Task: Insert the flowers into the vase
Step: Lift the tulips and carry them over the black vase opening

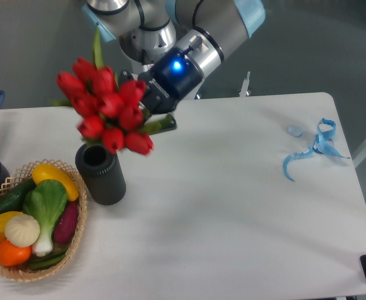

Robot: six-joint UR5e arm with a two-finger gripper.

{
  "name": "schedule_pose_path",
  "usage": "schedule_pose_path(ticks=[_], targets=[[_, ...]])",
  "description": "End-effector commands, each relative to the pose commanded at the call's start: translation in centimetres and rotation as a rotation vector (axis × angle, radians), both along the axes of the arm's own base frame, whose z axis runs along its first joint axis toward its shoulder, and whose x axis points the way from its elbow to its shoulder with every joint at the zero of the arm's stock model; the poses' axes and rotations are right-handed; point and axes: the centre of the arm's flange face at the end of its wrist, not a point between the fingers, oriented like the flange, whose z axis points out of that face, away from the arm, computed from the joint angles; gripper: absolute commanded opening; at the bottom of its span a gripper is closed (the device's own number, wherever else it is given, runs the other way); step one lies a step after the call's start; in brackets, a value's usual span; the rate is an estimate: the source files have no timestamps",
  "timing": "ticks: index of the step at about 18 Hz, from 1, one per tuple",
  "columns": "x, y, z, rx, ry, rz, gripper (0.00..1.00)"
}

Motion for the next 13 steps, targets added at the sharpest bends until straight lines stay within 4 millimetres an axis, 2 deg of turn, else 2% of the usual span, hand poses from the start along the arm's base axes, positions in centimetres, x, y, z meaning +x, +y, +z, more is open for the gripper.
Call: schedule_pose_path(ticks=[4,7,10,13], targets=[[2.9,-0.3,-2.0,0.026,-0.006,-0.042,0.00],[4.7,0.6,-2.7,0.035,0.006,-0.085,0.00],[5.5,0.5,-4.1,0.028,-0.002,-0.095,0.00],[6.1,0.1,-6.9,0.050,0.037,-0.104,0.00]])
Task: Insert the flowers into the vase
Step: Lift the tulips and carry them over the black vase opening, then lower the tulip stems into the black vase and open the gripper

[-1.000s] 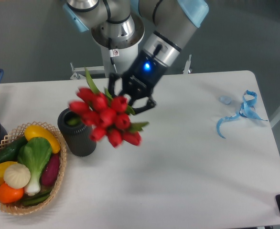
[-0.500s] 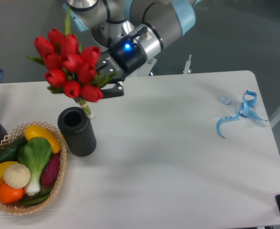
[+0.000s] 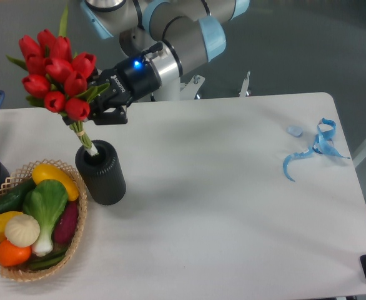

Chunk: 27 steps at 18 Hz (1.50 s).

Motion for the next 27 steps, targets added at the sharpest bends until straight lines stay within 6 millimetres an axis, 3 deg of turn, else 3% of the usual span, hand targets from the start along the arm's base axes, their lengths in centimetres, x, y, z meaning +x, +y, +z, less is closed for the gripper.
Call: schedule_pose_path(ticks=[3,6,8,11,15,16,17,18,23,27], targets=[[0.1,-0.1,-2.9,0.015,0.027,-0.008,0.02],[-0.2,0.1,-4.4,0.018,0.034,-0.011,0.05],[-0.4,0.3,-5.0,0.012,0.034,-0.011,0.16],[-0.6,0.2,-6.3,0.003,0.024,-0.008,0.50],[-0.4,-0.4,-8.5,-0.043,0.027,-0.002,0.69],[-0.4,-0.6,-8.9,-0.042,0.032,0.001,0.77],[-0.3,-0.9,-9.3,-0.045,0.030,0.004,0.95],[-0.3,-1.2,-9.7,-0.050,0.023,0.010,1.00],[-0.5,-3.1,-12.1,-0.090,0.076,0.035,1.00],[-0.7,-3.5,-12.5,-0.096,0.073,0.045,1.00]])
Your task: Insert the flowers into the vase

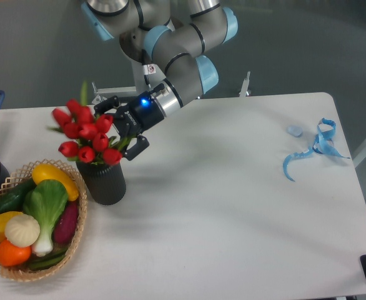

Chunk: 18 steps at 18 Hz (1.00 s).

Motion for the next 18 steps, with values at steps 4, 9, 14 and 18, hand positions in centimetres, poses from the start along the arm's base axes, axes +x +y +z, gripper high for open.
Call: schedule_pose_path(ticks=[4,9,14,18], targets=[[-2.2,-1.4,-0.1,-0.036,0.021,0.054,1.00],[-6.9,-5.5,2.2,-0.016,0.066,0.198,1.00],[-13.0,-11.1,4.1,-0.167,0.231,0.358,1.00],[-17.5,-13.4,4.3,-0.423,0.375,0.410,1.00]])
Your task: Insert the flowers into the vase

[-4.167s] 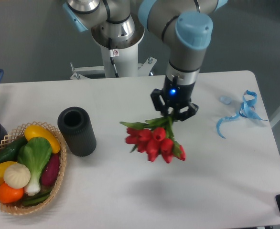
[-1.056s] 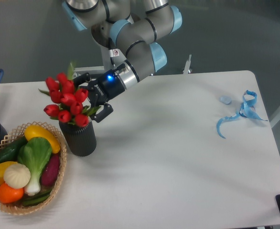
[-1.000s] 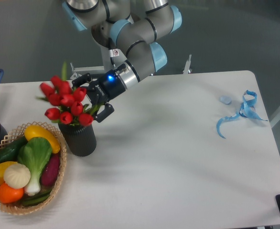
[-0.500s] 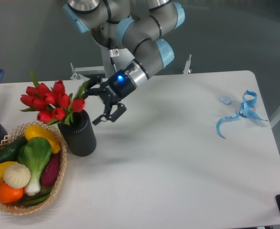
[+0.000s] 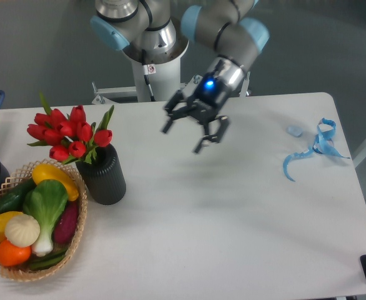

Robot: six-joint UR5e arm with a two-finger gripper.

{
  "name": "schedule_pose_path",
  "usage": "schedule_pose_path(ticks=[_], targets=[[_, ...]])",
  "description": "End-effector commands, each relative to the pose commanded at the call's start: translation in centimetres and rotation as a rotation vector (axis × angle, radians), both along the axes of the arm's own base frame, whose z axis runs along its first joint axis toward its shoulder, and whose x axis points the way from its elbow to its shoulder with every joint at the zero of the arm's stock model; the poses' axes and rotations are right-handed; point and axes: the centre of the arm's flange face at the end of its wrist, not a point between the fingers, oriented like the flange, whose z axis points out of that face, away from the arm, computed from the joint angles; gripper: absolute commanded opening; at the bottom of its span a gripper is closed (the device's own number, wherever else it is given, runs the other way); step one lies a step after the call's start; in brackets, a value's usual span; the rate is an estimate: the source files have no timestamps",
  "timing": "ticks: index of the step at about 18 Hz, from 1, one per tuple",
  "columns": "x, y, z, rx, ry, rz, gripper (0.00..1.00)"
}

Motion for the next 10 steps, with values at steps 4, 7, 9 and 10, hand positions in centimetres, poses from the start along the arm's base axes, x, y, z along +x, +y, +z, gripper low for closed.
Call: schedule_pose_path(ticks=[4,7,9,10], targets=[[-3.9,-1.1,-0.2,-0.251,0.059,0.063,1.00],[-6.6,-1.9,1.5,-0.406,0.136,0.103,1.00],[-8.7,-2.7,1.7,-0.526,0.160,0.125,1.00],[-9.4,-3.3,1.6,-0.613,0.159,0.135,1.00]])
